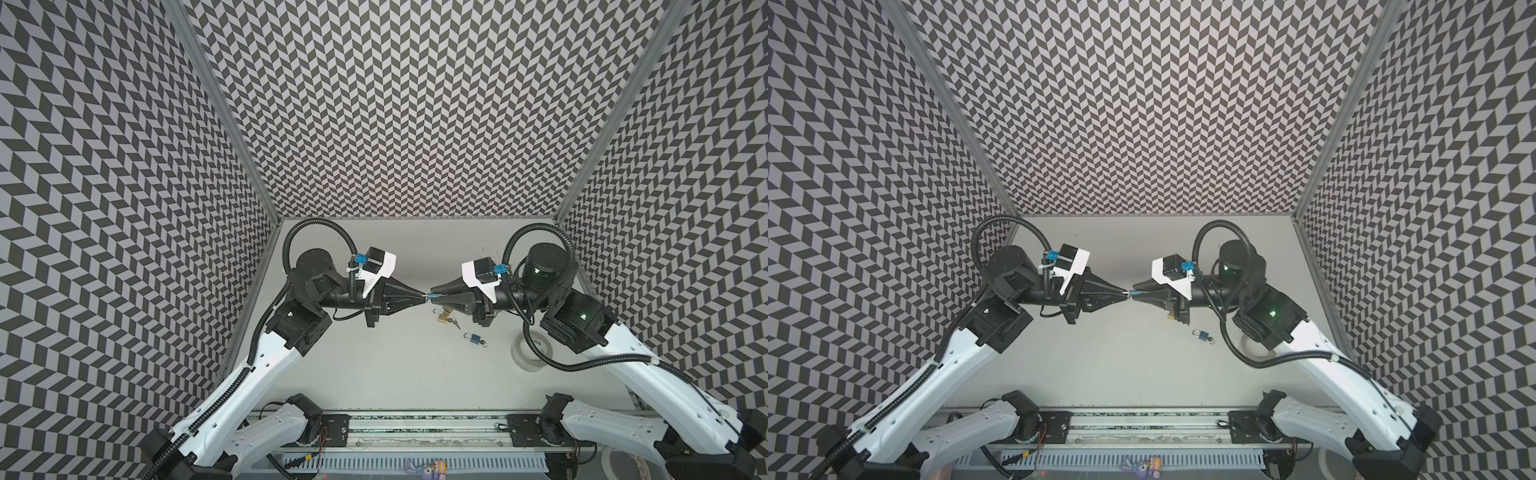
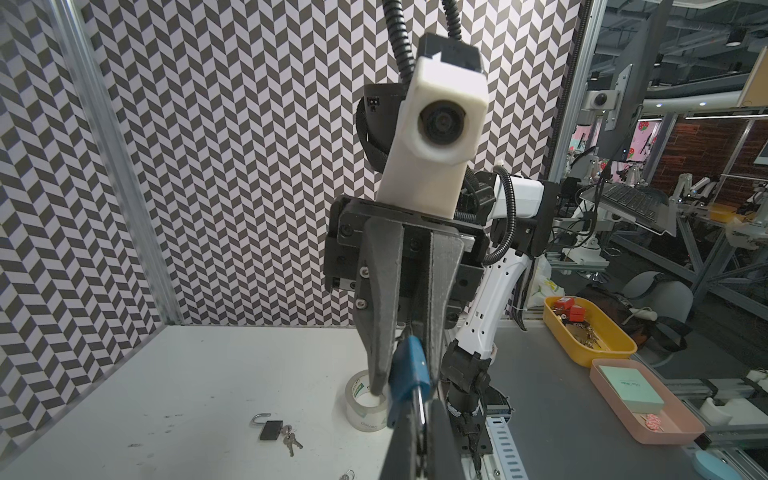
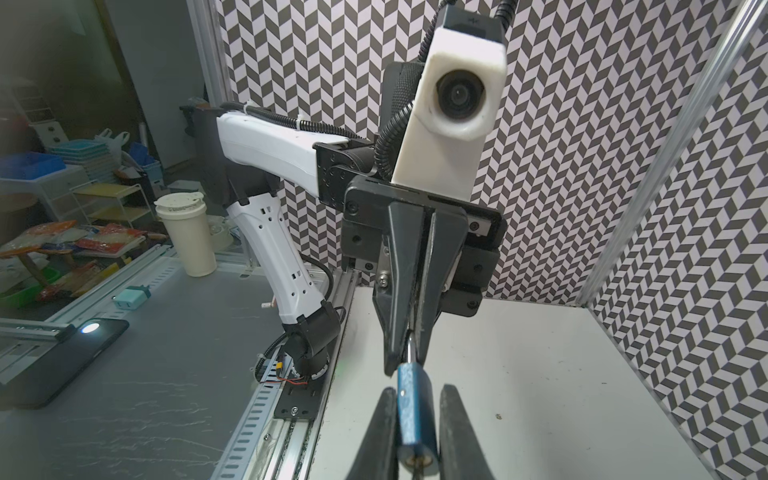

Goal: Lock with the key

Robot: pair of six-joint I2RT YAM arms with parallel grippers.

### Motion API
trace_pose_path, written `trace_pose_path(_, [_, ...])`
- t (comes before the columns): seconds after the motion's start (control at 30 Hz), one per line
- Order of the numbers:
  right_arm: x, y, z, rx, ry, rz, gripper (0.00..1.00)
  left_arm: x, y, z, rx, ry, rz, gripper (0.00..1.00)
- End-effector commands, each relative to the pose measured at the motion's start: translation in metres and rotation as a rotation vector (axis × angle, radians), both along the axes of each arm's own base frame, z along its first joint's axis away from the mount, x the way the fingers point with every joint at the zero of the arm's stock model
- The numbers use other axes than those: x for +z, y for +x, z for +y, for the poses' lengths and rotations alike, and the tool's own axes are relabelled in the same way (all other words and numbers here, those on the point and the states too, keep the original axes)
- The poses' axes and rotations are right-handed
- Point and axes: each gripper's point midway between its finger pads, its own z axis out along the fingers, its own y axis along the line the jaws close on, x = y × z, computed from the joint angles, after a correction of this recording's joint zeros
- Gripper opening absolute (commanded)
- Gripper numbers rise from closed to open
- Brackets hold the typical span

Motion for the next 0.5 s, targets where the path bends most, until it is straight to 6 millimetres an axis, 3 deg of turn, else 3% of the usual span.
trace_pose_path(0.0, [0.007, 0.020, 0.001, -0.094, 0.026, -0.060, 0.00, 0.014, -0.029, -0.001, -0.129, -0.029, -0.045, 0.00])
trace_pose_path(0.23, [0.002, 0.012, 0.001, -0.052, 0.017, -0.033, 0.00, 0.012, -0.028, -0.001, -0.093, -0.028, -0.079, 0.00])
trace_pose_path(0.47, [0.015, 0.006, -0.009, -0.077, 0.042, -0.048, 0.00, 0.016, -0.023, 0.006, 0.015, -0.010, -0.167, 0.00])
